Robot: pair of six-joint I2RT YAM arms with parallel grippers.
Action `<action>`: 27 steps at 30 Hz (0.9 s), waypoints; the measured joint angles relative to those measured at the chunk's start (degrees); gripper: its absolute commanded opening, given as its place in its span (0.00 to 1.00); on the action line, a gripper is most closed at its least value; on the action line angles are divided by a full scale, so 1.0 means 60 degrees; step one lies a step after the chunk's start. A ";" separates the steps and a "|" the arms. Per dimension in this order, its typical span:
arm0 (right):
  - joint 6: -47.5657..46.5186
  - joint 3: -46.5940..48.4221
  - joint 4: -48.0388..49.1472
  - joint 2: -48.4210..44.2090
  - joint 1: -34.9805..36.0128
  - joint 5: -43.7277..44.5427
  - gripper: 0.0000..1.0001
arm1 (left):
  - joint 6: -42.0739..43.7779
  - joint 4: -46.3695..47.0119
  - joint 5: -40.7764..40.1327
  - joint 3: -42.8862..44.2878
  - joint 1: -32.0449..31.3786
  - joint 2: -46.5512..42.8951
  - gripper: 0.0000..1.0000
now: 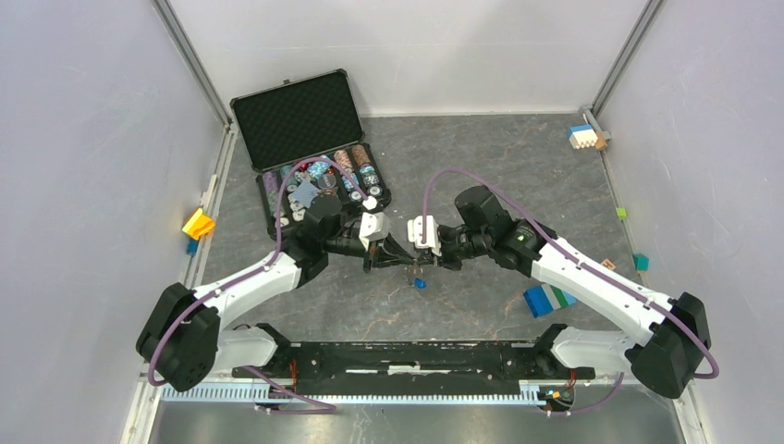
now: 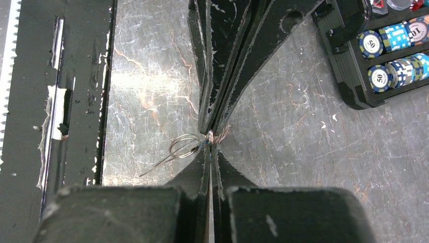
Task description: Put the keys on the keyring
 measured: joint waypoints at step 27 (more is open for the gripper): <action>-0.0229 -0.0656 0.0295 -0.0969 -0.0040 -0.0648 0.29 | -0.1126 0.2495 0.1126 -0.0750 -0.0015 -0.0186 0.02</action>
